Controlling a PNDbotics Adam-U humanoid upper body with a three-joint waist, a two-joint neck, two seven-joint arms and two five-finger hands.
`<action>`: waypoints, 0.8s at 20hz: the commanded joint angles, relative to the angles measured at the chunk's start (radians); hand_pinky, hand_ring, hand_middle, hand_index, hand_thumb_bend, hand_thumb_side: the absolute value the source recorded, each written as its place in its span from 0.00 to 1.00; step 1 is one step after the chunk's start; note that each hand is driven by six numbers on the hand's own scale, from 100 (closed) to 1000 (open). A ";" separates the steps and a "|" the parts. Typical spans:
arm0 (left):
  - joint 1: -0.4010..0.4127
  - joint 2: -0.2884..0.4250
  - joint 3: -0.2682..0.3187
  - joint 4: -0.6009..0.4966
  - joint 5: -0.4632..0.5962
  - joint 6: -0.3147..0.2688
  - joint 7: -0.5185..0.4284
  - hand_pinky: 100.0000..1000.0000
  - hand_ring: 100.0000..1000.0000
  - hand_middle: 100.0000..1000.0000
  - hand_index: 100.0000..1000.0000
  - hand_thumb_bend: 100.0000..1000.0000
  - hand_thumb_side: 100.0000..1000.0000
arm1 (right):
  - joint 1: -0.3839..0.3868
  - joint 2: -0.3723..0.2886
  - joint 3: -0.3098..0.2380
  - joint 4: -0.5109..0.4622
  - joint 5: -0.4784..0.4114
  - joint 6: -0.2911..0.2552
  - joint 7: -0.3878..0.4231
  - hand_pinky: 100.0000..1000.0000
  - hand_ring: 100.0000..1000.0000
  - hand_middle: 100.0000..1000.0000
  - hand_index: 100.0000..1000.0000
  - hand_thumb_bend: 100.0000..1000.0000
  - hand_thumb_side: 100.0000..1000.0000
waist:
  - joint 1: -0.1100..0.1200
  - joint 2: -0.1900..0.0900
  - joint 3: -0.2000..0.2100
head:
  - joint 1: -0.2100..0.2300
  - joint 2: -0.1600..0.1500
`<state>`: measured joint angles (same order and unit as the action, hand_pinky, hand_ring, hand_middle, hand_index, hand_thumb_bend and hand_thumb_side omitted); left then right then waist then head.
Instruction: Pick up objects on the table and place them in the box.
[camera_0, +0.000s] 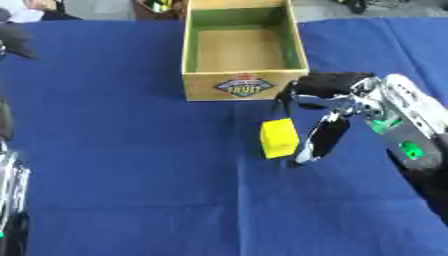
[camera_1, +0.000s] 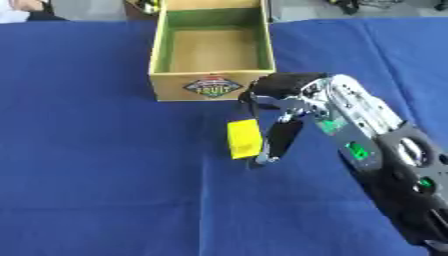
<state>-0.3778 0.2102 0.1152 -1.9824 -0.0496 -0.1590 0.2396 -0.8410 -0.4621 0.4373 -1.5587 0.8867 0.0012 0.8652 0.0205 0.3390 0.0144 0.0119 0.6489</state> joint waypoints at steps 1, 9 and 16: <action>-0.010 0.009 -0.004 -0.018 0.003 -0.001 -0.002 0.36 0.46 0.51 0.71 0.02 1.00 | -0.010 -0.012 -0.012 0.015 0.003 0.005 -0.007 0.72 0.84 0.56 0.82 0.56 0.30 | 0.002 -0.017 0.003 | -0.003 -0.010; -0.010 0.005 -0.006 -0.018 0.003 0.001 -0.005 0.36 0.46 0.51 0.71 0.01 1.00 | -0.008 0.002 -0.018 0.062 0.015 0.004 -0.050 0.71 0.83 0.52 0.78 0.54 0.35 | 0.004 -0.012 0.009 | -0.006 -0.014; -0.011 0.004 -0.007 -0.018 0.003 0.002 -0.006 0.36 0.46 0.51 0.70 0.01 1.00 | -0.008 0.002 -0.021 0.055 -0.007 0.016 -0.107 0.69 0.81 0.47 0.73 0.47 0.42 | 0.003 -0.011 0.008 | -0.005 -0.014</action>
<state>-0.3784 0.2087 0.1094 -1.9824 -0.0494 -0.1561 0.2365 -0.8356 -0.4519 0.4295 -1.4928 0.8871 0.0148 0.7706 0.0230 0.3460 0.0222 0.0076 0.6477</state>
